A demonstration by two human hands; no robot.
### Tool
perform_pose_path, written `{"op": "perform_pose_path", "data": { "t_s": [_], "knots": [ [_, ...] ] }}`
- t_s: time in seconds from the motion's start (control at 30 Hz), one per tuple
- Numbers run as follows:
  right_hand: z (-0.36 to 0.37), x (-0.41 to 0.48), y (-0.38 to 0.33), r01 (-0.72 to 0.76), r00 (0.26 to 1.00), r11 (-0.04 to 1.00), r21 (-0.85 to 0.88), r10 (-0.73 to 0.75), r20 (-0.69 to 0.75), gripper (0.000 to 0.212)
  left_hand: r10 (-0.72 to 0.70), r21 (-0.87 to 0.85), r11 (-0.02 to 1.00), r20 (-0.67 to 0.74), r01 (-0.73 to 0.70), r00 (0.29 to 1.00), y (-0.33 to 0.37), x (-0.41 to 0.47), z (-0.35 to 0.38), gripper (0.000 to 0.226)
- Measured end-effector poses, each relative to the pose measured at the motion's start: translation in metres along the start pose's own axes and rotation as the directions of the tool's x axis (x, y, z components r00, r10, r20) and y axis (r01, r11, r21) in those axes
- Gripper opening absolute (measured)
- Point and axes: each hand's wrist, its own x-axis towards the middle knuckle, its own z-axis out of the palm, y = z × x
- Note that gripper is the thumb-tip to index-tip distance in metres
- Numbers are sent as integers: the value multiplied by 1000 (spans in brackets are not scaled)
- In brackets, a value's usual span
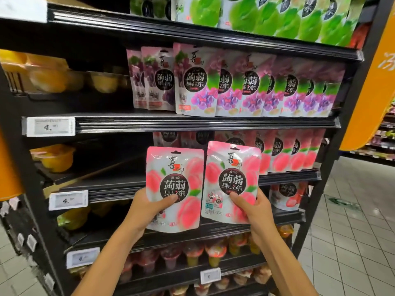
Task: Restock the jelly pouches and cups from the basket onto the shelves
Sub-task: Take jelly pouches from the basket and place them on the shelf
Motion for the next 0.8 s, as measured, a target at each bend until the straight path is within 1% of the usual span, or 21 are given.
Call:
{"op": "perform_pose_path", "data": {
  "t_s": [0.1, 0.17, 0.27, 0.33, 0.4, 0.5, 0.6, 0.7, 0.8],
  "knots": [
    [-9, 25, -1, 11, 1000, 1000, -18, -11, 8, 45, -9, -6, 1000, -36, 9, 999, -4, 11, 6, 41],
    [-11, 40, -1, 12, 1000, 999, -44, -11, 19, 48, -9, -10, 1000, -50, 9, 999, -6, 18, 9, 46],
    [-9, 62, 2, -1, 1000, 998, -66, 2, 25, 55, -18, -24, 1000, -64, 16, 998, -7, 27, 13, 44],
    [-6, 75, 4, -6, 1000, 998, -66, 7, 17, 47, -23, -21, 1000, -64, 22, 998, -5, 30, 17, 38],
    [-1, 87, 3, 11, 1000, 997, -75, -9, 19, 38, -30, -24, 999, -81, 29, 996, -6, 34, 19, 38],
    [7, 105, 1, 37, 999, 995, -94, -34, 35, 38, -40, -15, 999, -112, 38, 993, -7, 39, 20, 44],
    [14, 120, -2, 62, 998, 991, -115, -60, 22, 38, -47, 7, 999, -120, 48, 992, -10, 42, 19, 47],
    [20, 134, -2, 87, 996, 982, -168, -88, 1, 48, -48, 18, 999, -113, 50, 992, -11, 43, 20, 47],
    [25, 141, 3, 104, 995, 976, -190, -104, 8, 79, -49, 14, 999, -123, 51, 991, -11, 45, 21, 45]
  ]
}}
